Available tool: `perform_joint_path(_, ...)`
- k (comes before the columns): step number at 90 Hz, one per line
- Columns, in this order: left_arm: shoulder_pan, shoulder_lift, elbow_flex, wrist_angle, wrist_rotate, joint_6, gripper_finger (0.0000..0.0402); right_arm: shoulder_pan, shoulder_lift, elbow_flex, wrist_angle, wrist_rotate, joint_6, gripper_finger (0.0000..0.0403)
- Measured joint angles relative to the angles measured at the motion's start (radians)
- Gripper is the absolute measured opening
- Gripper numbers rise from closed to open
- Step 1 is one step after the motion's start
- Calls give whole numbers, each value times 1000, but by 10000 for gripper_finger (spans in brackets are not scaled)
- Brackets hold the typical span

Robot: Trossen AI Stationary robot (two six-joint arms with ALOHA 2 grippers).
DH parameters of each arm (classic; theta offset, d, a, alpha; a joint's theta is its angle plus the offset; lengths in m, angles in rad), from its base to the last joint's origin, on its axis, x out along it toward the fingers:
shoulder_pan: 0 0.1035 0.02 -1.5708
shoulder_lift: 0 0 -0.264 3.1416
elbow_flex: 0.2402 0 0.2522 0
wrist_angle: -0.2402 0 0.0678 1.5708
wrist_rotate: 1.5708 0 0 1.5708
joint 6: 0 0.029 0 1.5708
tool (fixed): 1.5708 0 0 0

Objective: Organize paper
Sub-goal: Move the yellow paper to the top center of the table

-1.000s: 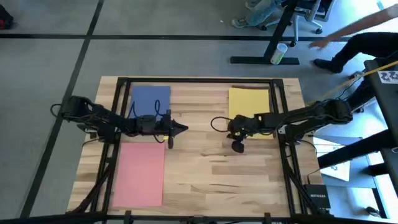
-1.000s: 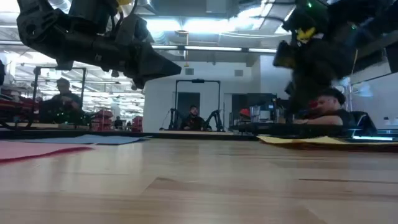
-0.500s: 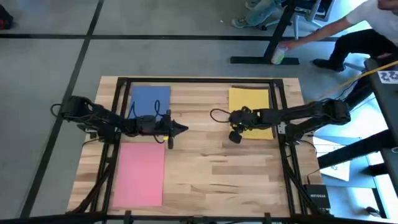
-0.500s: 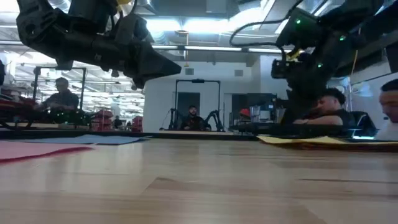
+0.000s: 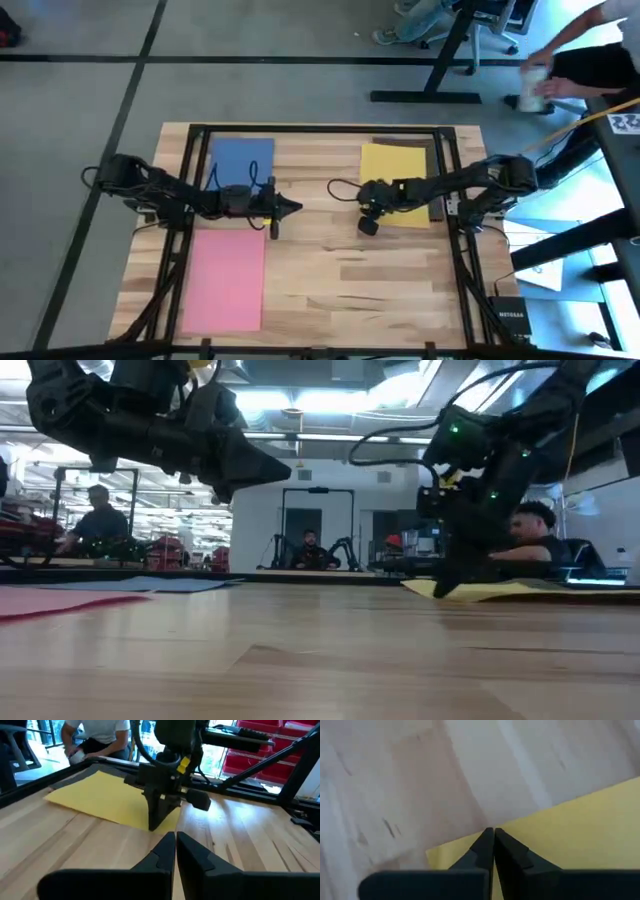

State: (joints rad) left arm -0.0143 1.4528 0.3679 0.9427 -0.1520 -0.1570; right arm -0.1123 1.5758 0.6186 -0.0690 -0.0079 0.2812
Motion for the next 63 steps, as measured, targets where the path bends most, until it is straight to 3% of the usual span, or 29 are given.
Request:
perform_joint_path(30,0,0,0,-1,0,-5,0,6,-2,58,-9,-14,-56,1)
perform_joint_path(50,0,0,0,-19,0,-14,0,7,-18,125,-188,92,-86,1)
perform_joint_path(63,0,0,0,-21,0,-18,0,5,-2,126,-220,94,-92,1)
